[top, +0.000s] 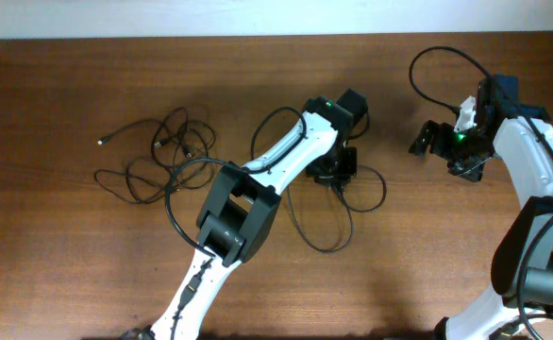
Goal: Untangle cables
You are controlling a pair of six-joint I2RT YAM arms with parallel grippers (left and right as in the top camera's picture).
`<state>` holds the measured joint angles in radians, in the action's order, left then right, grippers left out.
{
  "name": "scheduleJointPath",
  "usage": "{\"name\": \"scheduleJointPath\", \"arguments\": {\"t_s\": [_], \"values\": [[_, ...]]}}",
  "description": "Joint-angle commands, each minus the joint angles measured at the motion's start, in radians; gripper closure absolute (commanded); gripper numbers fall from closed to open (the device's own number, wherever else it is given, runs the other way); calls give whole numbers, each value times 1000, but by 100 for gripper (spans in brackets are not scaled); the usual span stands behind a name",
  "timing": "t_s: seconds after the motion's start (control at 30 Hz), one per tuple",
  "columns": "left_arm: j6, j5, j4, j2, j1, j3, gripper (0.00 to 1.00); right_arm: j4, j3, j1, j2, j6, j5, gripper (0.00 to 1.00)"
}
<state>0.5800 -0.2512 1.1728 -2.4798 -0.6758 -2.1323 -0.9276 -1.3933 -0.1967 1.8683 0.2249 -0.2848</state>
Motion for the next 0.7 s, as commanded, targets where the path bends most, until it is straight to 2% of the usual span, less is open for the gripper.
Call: {"name": "scheduleJointPath", "arguments": {"t_s": [0.0,0.07,0.17,0.23,0.27,0.5,0.67], "values": [[10,34,-9,-32,-5,-10,71,0,2,0,5,-8,10,2],[10,38,-9,-32,-5,-10,79,0,2,0,5,-8,9,2],[9,39,-9,-32,-5,-10,85,0,2,0,5,-8,9,2],[8,38,-8,-32,-4,-10,98,0,2,0,5,-8,9,2],[-4,35,-9,-31,-2,-11,100,0,2,0,5,-8,9,2],[-59,31,-9,56,7,-99,100,0,2,0,5,-8,9,2],[-59,31,-8,230,93,-136,100,0,2,0,5,-8,10,2]]}}
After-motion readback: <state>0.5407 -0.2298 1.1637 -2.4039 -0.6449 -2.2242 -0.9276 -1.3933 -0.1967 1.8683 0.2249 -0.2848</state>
